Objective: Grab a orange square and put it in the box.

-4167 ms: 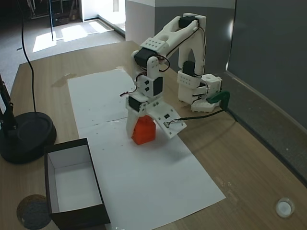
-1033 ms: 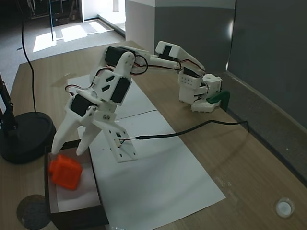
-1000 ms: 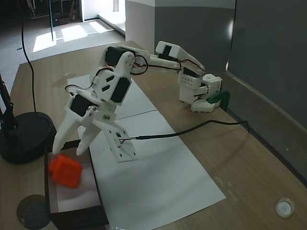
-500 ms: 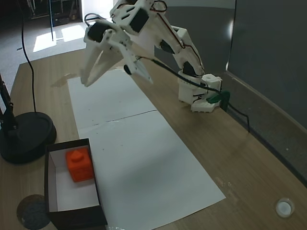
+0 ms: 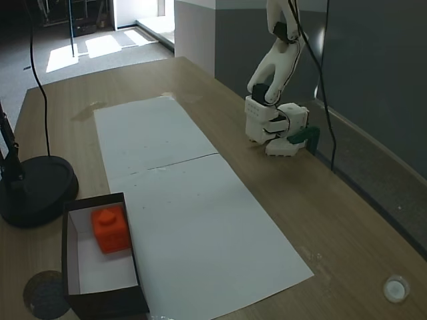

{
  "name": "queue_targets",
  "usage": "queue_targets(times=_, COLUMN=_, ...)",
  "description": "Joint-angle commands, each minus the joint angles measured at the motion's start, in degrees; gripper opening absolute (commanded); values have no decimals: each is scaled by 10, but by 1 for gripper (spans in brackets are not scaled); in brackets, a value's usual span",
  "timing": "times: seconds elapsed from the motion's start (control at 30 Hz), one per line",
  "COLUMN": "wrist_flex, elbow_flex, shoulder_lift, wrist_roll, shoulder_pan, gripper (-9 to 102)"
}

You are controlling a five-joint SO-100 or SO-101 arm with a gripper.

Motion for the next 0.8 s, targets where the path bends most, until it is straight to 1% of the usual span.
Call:
queue_targets(times=0.0, wrist_flex=-7, elbow_flex=133, shoulder_lift=102, wrist_roll=1, shoulder_pan=29, gripper=0)
queue_targets(times=0.17, wrist_flex=-7, elbow_flex=276, shoulder_lift=243, wrist_roll=4, shoulder_pan=40, gripper=0)
queue_targets(times=0.33, wrist_flex=-7, elbow_flex=387, shoulder_lift=353, wrist_roll=4, shoulder_pan=41, gripper=0)
queue_targets(times=0.53, wrist_flex=-7, elbow_flex=504, shoulder_lift=473, wrist_roll=1, shoulder_pan=46, gripper=0)
queue_targets(times=0.77, wrist_flex=-21, elbow_flex=603, shoulder_lift=575, wrist_roll=0, shoulder_pan=85, gripper=0)
